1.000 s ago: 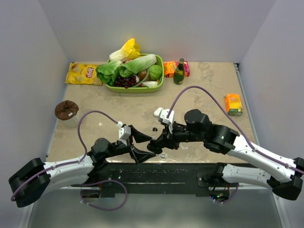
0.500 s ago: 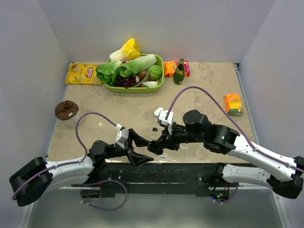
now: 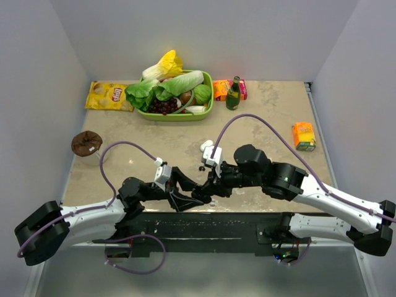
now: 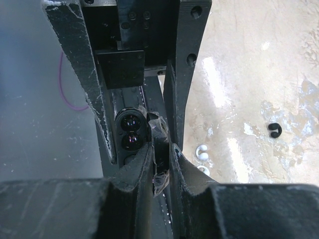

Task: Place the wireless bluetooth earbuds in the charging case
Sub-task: Open the charging case.

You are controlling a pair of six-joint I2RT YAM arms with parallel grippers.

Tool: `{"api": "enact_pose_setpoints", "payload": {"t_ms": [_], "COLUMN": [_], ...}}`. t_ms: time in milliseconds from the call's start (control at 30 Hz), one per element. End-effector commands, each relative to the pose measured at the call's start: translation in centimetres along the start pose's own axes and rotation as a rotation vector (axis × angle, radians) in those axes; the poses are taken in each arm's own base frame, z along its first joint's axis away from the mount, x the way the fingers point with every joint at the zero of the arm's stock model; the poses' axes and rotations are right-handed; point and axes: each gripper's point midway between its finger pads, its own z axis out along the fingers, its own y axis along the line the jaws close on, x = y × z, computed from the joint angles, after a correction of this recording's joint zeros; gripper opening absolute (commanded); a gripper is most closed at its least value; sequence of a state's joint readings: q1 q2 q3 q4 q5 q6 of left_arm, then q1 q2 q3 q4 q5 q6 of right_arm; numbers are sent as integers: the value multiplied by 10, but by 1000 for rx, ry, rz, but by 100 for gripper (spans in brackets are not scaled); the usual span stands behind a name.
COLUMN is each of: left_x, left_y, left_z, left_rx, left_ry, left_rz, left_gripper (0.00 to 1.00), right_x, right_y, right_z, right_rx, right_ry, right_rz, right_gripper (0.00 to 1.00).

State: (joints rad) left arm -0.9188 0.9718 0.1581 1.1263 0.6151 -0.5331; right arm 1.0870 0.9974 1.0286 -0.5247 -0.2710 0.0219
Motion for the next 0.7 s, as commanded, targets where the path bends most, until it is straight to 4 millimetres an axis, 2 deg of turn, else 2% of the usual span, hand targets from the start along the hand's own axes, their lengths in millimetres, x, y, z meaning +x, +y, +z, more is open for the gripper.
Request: {"api": "enact_pose_setpoints", "payload": {"t_ms": [0,100,233,333,400,433,533,667], "left_x": [-11,-11,-10,-11,-11,-13,-15,-15], "left_y": [-5,-6,-7,-8,-8,-9,-9,-9], "left_z": [8,8,8,8,8,8,9,11], "left_rx": [48,58,63,66,67,67,70,74], "left_ry": [-12,-12,-9,-12,-13,-17,-21,-12], "left_rz": [57,56,55,54,54,53,55,53], "left_gripper": [57,52,34,30,35,43,52,53], "right_x": [-15,-14,-14,-14,-13,-14,-13,-13], "right_y": [0,-1,-2,-2,-2,-3,-3,-3], "right_z": [-4,-3,-4,-4,-3,-3,-2,-1], "right_rx": [10,11,19,22,22,22,24,26], "right_ry": [-48,-46,-48,-44,-42,-42,-38,-31], "right_rz": [-32,-32,-32,-30,-30,-32,-29,-30], "right_gripper": [0,0,0,0,0,0,0,0]}}
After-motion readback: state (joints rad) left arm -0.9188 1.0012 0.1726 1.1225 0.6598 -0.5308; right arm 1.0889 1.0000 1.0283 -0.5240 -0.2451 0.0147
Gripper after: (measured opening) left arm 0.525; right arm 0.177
